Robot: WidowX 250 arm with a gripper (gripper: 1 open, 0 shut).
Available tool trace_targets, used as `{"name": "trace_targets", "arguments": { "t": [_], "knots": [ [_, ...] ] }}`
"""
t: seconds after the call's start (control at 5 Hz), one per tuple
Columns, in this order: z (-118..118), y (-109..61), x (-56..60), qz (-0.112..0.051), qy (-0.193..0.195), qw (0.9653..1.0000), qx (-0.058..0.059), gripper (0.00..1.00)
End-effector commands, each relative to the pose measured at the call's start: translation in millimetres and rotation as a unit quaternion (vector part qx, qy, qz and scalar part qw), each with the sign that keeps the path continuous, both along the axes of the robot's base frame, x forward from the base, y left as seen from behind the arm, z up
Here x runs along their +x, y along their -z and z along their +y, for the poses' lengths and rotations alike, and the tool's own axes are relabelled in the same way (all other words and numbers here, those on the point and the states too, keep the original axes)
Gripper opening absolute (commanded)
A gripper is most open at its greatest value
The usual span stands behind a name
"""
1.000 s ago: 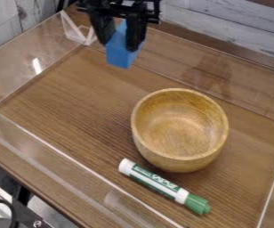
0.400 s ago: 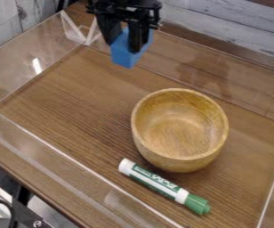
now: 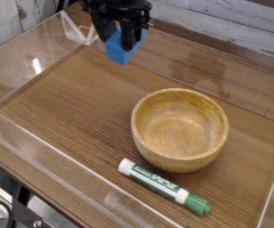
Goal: Put the blue block in the brown bowl
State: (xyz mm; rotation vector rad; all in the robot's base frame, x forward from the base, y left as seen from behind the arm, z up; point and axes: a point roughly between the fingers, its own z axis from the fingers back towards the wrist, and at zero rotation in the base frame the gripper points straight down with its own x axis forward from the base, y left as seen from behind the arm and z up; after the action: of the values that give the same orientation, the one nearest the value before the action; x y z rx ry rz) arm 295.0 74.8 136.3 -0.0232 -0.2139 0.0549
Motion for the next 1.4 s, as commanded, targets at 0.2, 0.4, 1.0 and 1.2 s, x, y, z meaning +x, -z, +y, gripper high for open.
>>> {"name": "trace_targets", "arguments": {
  "t": [0.2, 0.4, 1.0, 1.2],
  "knots": [
    [-14, -14.1, -0.5, -0.030, -0.004, 0.9995, 0.007, 0.00],
    [-38, -19.2, -8.9, -0.027, -0.006, 0.9996, 0.000, 0.00],
    [-102, -25.6, -31.4, -0.023, 0.004, 0.9997, -0.010, 0.00],
    [-118, -23.7, -38.4, -0.023, 0.009, 0.9996, -0.010, 0.00]
  ]
}}
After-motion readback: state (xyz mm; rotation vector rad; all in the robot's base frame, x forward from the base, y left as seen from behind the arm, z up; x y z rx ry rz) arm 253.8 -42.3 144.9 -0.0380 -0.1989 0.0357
